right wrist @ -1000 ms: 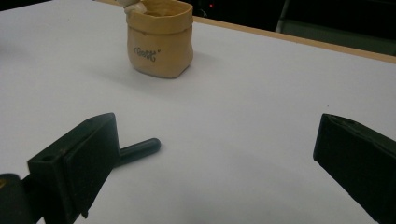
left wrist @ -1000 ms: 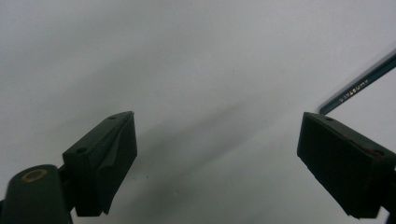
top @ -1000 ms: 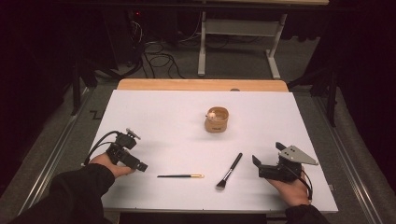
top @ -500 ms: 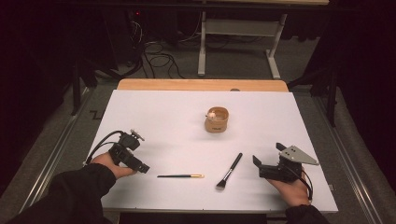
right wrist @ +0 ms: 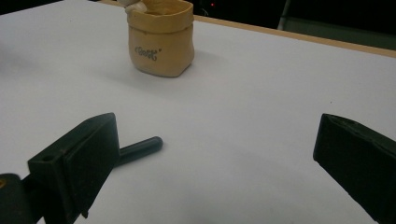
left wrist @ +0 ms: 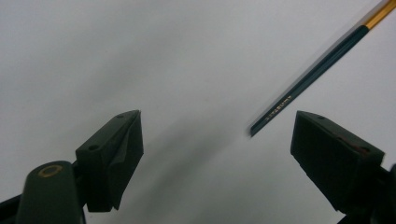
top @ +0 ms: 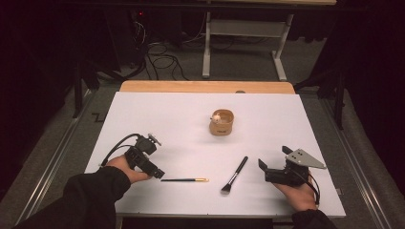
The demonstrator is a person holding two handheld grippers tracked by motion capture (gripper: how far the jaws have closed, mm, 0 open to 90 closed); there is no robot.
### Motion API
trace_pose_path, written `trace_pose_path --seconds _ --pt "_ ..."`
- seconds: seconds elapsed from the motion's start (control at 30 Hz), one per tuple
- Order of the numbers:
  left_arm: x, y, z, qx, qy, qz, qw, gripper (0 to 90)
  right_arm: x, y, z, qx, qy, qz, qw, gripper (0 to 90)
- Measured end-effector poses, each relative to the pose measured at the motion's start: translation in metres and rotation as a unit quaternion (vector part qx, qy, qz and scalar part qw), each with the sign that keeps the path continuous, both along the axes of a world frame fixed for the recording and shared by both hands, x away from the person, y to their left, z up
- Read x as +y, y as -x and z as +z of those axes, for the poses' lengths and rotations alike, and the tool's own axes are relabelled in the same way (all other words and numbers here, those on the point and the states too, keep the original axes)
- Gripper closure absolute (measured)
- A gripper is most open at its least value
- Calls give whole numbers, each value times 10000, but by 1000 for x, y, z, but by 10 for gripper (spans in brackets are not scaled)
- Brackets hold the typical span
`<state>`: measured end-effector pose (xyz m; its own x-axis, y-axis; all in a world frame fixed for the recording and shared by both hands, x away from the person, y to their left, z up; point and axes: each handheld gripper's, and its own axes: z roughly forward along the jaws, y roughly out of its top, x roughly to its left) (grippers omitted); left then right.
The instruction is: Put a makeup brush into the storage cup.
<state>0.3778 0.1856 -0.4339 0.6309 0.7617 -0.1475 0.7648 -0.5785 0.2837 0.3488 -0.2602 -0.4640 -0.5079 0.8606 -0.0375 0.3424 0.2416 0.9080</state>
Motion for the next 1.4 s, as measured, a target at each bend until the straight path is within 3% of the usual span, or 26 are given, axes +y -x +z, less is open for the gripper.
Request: trace_pose_path --seconds 0.77,1.4 --pt "-48 3 -7 28 54 -592 9982 235 1 0 0 3 8 36 10000 14" --pt "-71 5 -14 150 33 -883 9960 308 2 1 0 -7 9 55 10000 17"
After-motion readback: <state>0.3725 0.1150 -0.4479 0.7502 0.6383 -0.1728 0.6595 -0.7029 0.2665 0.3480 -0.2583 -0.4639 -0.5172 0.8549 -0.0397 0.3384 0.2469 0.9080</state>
